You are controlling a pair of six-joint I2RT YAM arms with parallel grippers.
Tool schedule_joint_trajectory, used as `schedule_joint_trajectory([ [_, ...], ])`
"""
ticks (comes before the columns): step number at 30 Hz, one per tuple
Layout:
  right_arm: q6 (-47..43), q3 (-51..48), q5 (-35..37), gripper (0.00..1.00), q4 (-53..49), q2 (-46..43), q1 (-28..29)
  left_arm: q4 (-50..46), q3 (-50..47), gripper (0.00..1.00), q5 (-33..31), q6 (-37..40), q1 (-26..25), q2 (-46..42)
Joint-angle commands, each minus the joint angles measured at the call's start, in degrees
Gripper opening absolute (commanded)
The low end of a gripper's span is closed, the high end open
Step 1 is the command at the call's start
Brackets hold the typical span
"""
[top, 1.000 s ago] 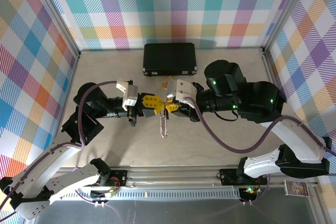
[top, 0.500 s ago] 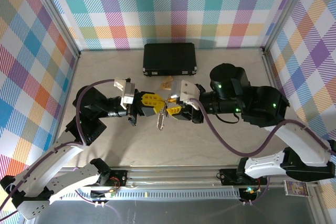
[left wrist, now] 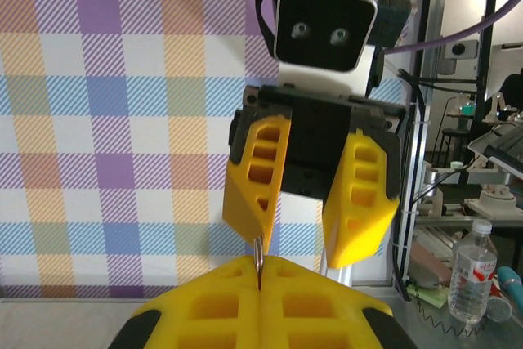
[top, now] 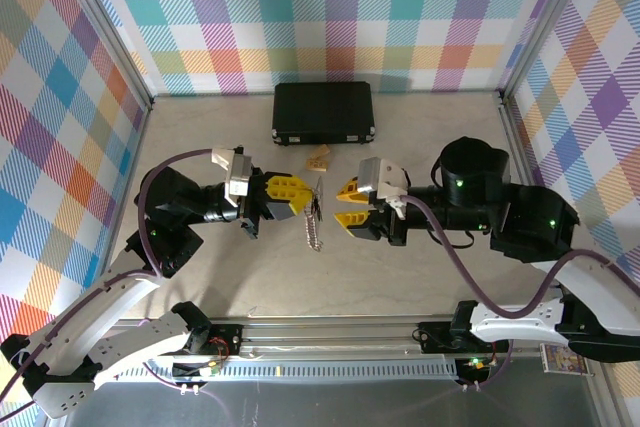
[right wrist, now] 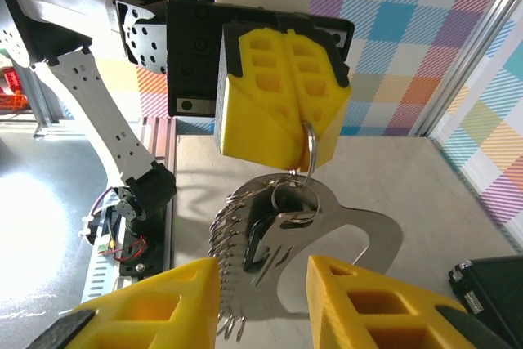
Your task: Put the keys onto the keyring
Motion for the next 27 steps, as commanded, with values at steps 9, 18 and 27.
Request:
schedule_joint_trajectory([
  [9,3.4,-4.4,-3.9,0.34,7.5,0.4,-0.5,8.4,-0.6,0.0,1.4,-4.6,-0.1,-1.2],
  [18,4.8,-5.7,-6.7,0.4,9.4,1.2,-0.9,9.1,-0.8,0.0,1.2,-4.9,-0.1,-1.1],
  [27,6.3,-7.3,-7.4,0.37,12.1,1.6,-1.6,9.0,-1.0,0.0,0.8,-4.9,-0.1,-1.3],
])
